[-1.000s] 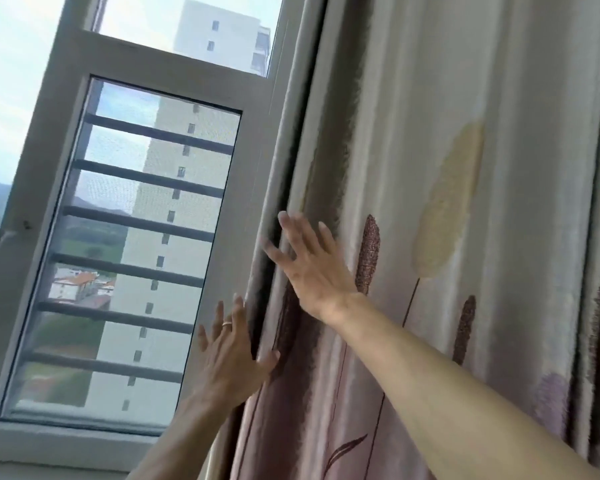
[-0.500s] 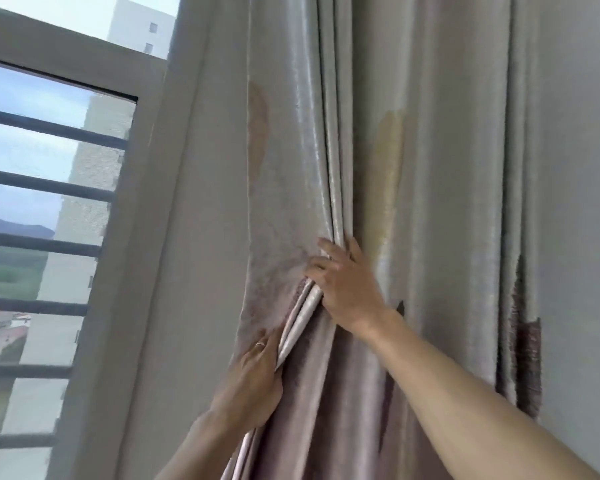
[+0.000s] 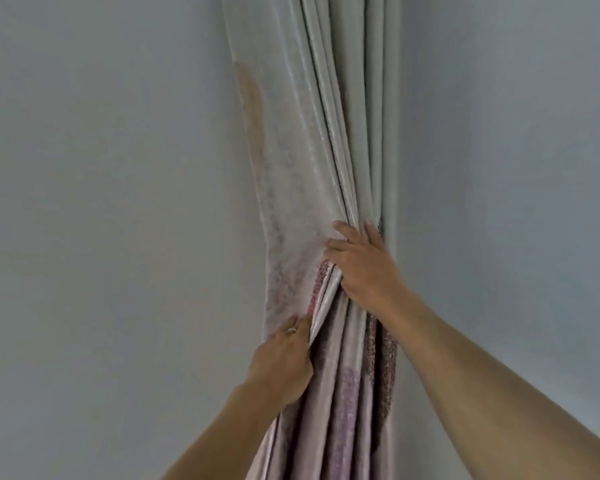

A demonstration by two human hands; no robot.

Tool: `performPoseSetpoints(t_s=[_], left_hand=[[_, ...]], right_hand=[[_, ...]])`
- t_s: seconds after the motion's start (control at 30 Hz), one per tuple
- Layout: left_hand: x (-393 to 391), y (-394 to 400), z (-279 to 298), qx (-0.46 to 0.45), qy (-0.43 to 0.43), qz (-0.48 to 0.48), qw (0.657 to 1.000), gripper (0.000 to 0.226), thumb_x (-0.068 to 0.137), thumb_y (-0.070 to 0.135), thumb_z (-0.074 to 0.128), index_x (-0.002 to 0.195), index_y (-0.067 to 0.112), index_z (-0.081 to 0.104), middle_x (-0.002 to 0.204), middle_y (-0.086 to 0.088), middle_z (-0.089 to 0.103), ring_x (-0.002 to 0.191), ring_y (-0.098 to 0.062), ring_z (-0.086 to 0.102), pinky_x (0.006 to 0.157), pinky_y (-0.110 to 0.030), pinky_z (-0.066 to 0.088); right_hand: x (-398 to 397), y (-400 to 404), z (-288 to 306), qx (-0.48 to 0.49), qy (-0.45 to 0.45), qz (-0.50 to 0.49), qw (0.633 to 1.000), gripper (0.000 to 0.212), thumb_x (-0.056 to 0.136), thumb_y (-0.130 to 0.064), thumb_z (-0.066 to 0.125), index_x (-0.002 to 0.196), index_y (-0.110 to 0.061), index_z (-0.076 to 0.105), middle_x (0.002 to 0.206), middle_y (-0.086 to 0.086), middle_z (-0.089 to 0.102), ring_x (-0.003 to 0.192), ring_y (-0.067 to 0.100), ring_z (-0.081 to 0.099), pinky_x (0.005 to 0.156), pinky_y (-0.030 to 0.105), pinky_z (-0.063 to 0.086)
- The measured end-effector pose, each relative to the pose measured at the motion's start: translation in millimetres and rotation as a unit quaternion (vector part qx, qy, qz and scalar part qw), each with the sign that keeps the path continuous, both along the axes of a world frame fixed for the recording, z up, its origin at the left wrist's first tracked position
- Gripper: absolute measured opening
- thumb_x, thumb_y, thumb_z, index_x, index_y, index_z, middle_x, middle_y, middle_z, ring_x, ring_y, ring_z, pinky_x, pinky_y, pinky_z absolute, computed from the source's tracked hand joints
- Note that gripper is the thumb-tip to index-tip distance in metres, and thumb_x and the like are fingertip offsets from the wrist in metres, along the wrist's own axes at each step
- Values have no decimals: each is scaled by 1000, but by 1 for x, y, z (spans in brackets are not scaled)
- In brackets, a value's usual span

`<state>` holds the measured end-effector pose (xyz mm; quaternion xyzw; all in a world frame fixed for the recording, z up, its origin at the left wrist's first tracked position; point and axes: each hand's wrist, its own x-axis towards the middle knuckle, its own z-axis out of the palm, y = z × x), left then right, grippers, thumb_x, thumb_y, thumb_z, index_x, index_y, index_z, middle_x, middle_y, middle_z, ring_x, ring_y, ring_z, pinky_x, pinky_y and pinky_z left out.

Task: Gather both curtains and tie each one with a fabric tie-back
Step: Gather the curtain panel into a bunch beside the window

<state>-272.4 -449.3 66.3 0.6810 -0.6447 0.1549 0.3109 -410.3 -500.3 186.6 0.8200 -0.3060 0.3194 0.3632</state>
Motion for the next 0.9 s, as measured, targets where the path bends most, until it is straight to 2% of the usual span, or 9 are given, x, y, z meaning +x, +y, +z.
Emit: performPoseSetpoints(t_s=[0.23, 0.37, 0.47, 0.5, 0.6, 0.67, 0.8, 0.9], left_hand=[[-83, -68, -15, 37, 5, -19, 999, 61, 94, 5, 31, 151, 13, 14, 160, -8, 19, 143, -26, 29, 110, -38, 33], [-104, -83, -19, 39, 6, -24, 999, 56, 96, 9, 32, 150, 14, 21, 155, -7, 31, 139, -25, 36, 107, -39, 38], [-100, -72, -22, 45, -9, -13, 999, 54, 97, 14, 33, 150, 14, 19, 151, -9, 36, 136, -27, 39, 105, -40, 41], [-94, -64, -23, 47, -23, -13, 999, 55, 99, 20, 32, 151, 14, 15, 155, -11, 30, 140, -27, 32, 109, -41, 36], [-66, -20, -27, 55, -76, 5, 996, 74, 98, 50, 28, 152, 13, -9, 162, -3, -8, 148, -20, -11, 121, -42, 5], [-37, 19, -32, 38, -101, 50, 993, 81, 94, 59, 24, 150, 15, -14, 160, -1, -18, 145, -17, -23, 121, -41, -6], [17, 117, -47, -16, -111, 173, 979, 85, 82, 64, -1, 151, 16, -12, 159, -1, -19, 142, -19, -29, 116, -38, -13], [52, 219, -63, -50, -99, 259, 960, 86, 83, 67, -2, 152, 16, -5, 161, -2, -13, 143, -20, -26, 118, -40, -11]], right_hand=[[-70, -66, -23, 36, -27, -46, 998, 48, 92, -5, 45, 138, -17, 51, 157, -5, 35, 151, 14, -2, 119, 48, -9], [-89, -80, -31, 28, -40, -53, 997, 44, 92, -5, 47, 134, -15, 55, 155, -4, 37, 152, 16, 0, 119, 47, -6], [-84, -70, -34, 14, -9, -46, 999, 49, 90, -8, 49, 138, -13, 49, 155, -1, 37, 152, 19, -1, 119, 50, -5], [-79, -63, -35, 23, 1, -34, 999, 55, 89, -10, 50, 143, -14, 43, 155, 0, 35, 151, 20, -2, 119, 52, -8], [-59, -29, -47, 79, 28, 25, 996, 83, 83, -23, 49, 155, -20, 7, 163, 2, 17, 152, 18, -5, 116, 53, -20], [-45, -3, -56, 96, 33, 62, 993, 85, 85, -33, 44, 155, -23, -3, 165, 1, 8, 152, 16, -7, 116, 53, -20], [1, 58, -73, 92, -11, 153, 984, 71, 95, -44, 33, 155, -19, 5, 165, 4, 9, 152, 17, -2, 118, 50, -16], [55, 129, -95, 59, -45, 222, 972, 64, 96, -41, 32, 153, -14, 22, 163, 7, 20, 152, 24, 8, 118, 55, -4]])
